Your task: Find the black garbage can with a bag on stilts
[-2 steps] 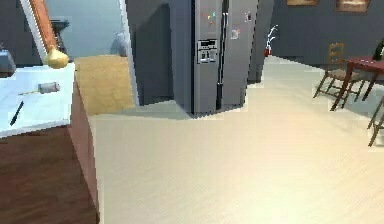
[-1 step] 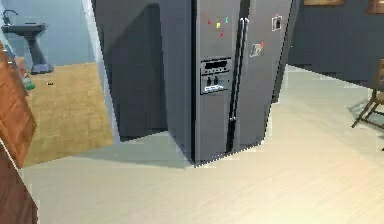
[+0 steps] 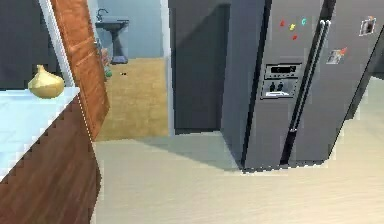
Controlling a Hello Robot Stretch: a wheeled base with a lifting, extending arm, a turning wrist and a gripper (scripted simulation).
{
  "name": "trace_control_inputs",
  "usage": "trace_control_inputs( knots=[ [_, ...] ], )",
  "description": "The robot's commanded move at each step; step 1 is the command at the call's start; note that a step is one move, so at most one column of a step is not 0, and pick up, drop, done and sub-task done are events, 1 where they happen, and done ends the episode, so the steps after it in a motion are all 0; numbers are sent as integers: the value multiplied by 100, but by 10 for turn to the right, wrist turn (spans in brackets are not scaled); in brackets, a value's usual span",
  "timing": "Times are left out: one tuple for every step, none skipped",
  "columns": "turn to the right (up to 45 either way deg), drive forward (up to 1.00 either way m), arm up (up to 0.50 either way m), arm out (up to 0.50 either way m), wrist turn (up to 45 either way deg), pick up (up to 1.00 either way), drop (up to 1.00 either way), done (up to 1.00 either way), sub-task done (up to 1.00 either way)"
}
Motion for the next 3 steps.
trace_control_inputs(
  knots=[
    [0, 100, 0, 0, 0, 0, 0, 0, 0],
    [-30, 0, 0, 0, 0, 0, 0, 0, 0],
    [0, 40, 0, 0, 0, 0, 0, 0, 0]
  ],
)
